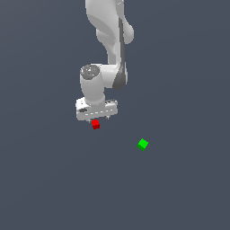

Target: Stack the red cube on top of the green cube.

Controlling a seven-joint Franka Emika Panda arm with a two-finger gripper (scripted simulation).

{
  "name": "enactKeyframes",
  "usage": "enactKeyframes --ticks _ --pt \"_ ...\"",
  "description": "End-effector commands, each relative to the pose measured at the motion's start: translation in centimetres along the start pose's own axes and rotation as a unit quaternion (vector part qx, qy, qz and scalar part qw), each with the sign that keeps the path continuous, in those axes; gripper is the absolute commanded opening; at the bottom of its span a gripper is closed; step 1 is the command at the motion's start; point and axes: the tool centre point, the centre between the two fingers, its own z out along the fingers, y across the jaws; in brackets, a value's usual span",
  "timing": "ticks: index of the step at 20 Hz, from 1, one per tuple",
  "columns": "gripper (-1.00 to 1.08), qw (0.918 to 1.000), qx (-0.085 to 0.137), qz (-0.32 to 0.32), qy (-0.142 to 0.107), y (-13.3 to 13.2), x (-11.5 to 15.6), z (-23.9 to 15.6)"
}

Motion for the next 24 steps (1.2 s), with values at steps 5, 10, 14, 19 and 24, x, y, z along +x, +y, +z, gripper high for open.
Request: enactKeyframes --ticks 5,10,14,19,24 --pt "1.00 0.9992 0.001 -0.040 0.001 1.4 -1.9 1.9" --pt "1.00 0.9984 0.001 -0.057 0.002 2.1 -2.5 2.6" --pt "1.00 0.9981 0.001 -0.062 0.002 2.3 -2.7 2.9" --pt "1.00 0.9982 0.001 -0.060 0.002 2.3 -2.7 3.1" --pt "1.00 0.9981 0.001 -0.061 0.002 2.3 -2.8 4.7"
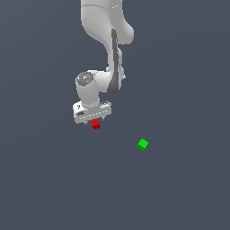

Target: Stack the red cube on top of the green cube.

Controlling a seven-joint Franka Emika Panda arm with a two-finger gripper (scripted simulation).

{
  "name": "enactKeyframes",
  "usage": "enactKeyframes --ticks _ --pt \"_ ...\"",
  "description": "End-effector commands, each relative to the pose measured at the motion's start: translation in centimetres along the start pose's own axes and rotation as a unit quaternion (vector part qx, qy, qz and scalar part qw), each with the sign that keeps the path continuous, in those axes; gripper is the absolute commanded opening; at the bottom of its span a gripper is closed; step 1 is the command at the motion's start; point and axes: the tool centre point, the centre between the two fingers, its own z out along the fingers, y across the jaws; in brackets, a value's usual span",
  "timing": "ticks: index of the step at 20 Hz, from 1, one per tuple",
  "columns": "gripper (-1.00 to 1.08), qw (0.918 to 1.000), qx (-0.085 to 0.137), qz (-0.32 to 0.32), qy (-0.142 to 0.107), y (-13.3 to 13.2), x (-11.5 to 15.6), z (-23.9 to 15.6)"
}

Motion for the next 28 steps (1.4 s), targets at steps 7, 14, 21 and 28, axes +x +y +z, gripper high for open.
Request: enactKeyframes --ticks 7,14,21,28 --pt "1.00 1.0000 0.000 -0.001 0.000 0.0 0.0 3.4" --pt "-1.00 1.0000 0.000 -0.001 0.000 0.0 0.0 3.8" --pt "-1.00 1.0000 0.000 -0.001 0.000 0.0 0.0 3.8" --pt "-1.00 1.0000 0.000 -0.001 0.000 0.0 0.0 2.8"
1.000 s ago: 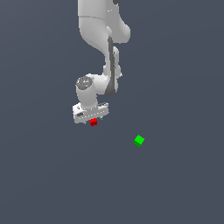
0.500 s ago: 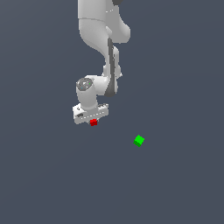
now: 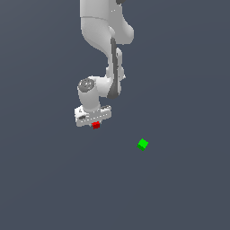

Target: Stack the red cube on top of the green cube.

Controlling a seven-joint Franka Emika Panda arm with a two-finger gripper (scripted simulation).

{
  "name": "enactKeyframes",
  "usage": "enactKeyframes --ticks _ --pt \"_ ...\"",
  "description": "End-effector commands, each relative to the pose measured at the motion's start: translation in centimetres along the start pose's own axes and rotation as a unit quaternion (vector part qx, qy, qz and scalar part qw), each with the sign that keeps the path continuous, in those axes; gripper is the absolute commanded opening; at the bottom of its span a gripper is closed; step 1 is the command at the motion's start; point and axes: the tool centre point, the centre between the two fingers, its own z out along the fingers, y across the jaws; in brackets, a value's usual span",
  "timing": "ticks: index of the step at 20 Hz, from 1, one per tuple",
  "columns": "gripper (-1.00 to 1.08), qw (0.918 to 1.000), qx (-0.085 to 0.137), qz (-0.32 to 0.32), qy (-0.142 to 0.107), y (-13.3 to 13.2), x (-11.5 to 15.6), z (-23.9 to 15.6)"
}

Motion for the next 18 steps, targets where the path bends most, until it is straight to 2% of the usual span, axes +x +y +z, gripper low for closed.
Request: enactKeyframes --ticks 1,12,18 --pt "-1.00 1.0000 0.000 0.000 0.001 0.0 0.0 -0.8" --pt "-1.00 1.0000 0.000 0.000 0.001 0.0 -0.1 -7.3" --pt "-1.00 1.0000 0.000 0.000 0.001 0.0 0.0 -9.4"
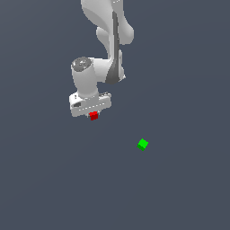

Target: Stack the red cube on top of the green cube.

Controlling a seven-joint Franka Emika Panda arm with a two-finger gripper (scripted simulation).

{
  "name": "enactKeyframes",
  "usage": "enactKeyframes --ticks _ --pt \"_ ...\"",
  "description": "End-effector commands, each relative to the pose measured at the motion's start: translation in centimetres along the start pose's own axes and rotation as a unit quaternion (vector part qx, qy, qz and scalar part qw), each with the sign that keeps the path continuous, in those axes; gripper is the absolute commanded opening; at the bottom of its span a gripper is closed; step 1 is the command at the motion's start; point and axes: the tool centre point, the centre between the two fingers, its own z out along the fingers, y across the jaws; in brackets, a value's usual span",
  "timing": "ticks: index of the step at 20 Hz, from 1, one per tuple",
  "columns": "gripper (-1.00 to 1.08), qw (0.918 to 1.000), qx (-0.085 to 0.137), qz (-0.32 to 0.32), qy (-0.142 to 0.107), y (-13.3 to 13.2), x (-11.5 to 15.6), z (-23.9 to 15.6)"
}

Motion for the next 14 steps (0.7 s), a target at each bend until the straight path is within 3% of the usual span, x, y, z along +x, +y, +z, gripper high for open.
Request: enactKeyframes --ticks 1,14 --pt "-1.00 1.0000 0.000 0.000 0.000 0.00 0.00 -0.59" --pt "-1.00 1.0000 0.000 0.000 0.000 -0.83 0.93 -0.28"
